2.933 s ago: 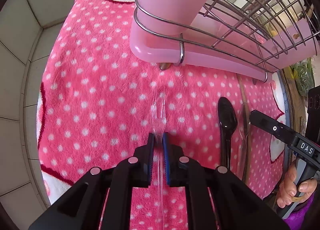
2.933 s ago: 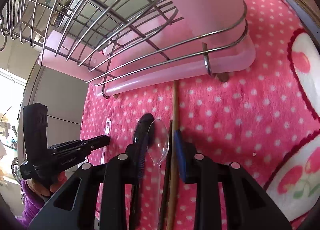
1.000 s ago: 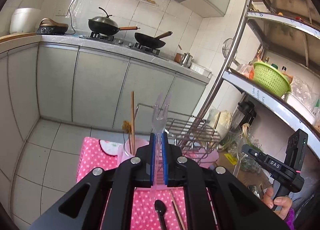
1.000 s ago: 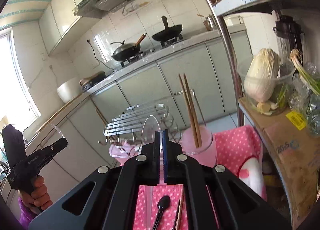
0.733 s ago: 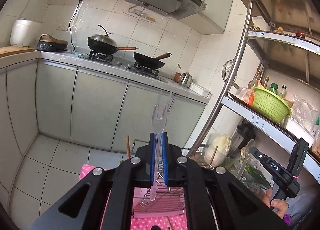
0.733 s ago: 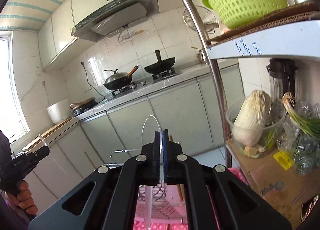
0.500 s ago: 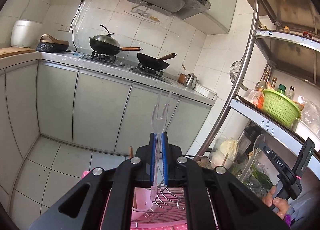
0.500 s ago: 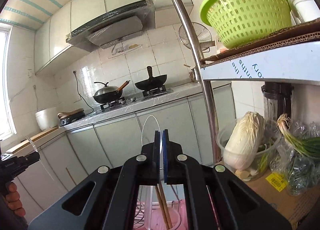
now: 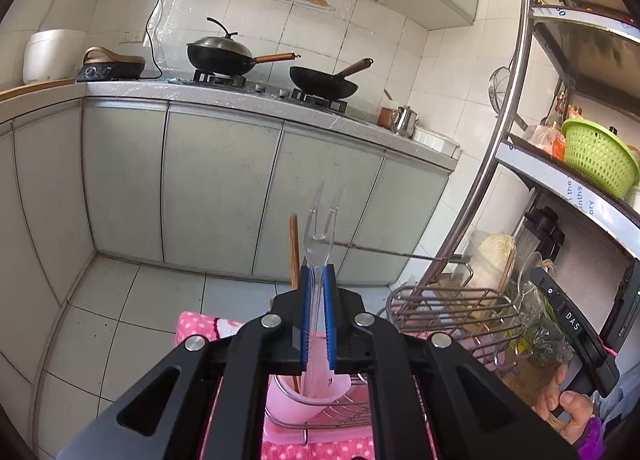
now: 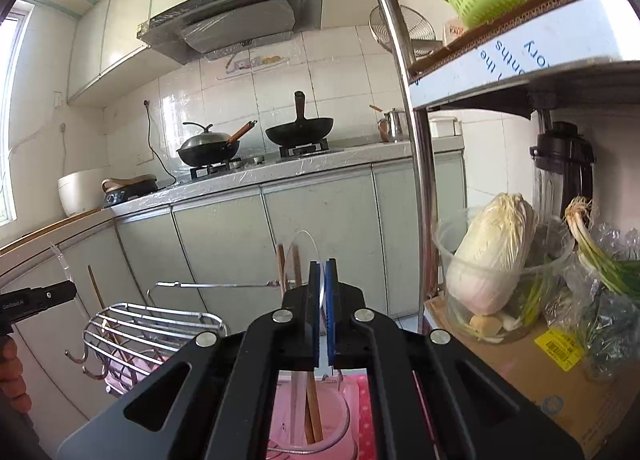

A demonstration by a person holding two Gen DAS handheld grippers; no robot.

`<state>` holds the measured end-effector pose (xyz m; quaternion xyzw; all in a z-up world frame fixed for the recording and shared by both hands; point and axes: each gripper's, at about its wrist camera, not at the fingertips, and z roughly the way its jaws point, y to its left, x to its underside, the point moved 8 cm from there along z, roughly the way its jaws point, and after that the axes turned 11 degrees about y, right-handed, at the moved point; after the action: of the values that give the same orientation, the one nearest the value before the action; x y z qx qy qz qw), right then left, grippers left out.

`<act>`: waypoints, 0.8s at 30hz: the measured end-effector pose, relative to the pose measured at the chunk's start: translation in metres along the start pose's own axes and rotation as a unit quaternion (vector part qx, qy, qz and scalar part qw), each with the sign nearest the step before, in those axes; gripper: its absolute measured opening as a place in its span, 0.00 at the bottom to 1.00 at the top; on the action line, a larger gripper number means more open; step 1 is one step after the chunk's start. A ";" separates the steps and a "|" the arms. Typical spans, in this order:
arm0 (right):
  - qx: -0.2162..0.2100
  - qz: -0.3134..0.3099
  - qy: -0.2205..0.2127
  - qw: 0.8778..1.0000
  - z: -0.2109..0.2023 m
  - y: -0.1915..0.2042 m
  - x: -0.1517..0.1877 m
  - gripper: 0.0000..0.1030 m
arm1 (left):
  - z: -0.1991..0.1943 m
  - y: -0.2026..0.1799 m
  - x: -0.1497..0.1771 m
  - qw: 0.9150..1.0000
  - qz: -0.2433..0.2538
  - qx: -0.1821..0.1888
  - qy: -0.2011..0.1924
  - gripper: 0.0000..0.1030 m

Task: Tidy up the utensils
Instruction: 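Lift the fork and clear spoon upright and carry them over the pink cup, then lower the fork and spoon into the pink cup and open both tools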

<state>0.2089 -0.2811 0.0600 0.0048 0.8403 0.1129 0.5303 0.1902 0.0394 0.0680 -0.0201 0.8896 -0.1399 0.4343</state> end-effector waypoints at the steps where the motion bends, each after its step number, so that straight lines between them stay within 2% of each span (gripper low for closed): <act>1: -0.002 0.001 0.008 1.000 0.001 0.001 0.006 0.03 | 0.004 0.000 0.005 1.000 0.001 0.000 0.008 0.05; 6: -0.005 0.005 0.044 0.999 0.005 0.004 0.030 0.03 | 0.020 0.000 0.026 0.999 -0.006 0.013 0.038 0.05; 10: -0.004 0.012 0.067 0.998 0.008 0.001 0.040 0.03 | 0.034 0.003 0.039 0.998 -0.011 0.006 0.055 0.05; 24: -0.009 0.019 0.132 0.991 0.024 -0.003 0.058 0.03 | 0.045 0.017 0.049 0.997 -0.017 -0.021 0.073 0.06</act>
<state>0.2050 -0.2725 -0.0016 0.0010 0.9015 0.1300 0.4129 0.1963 0.0378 -0.0006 -0.0340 0.9213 -0.1300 0.3650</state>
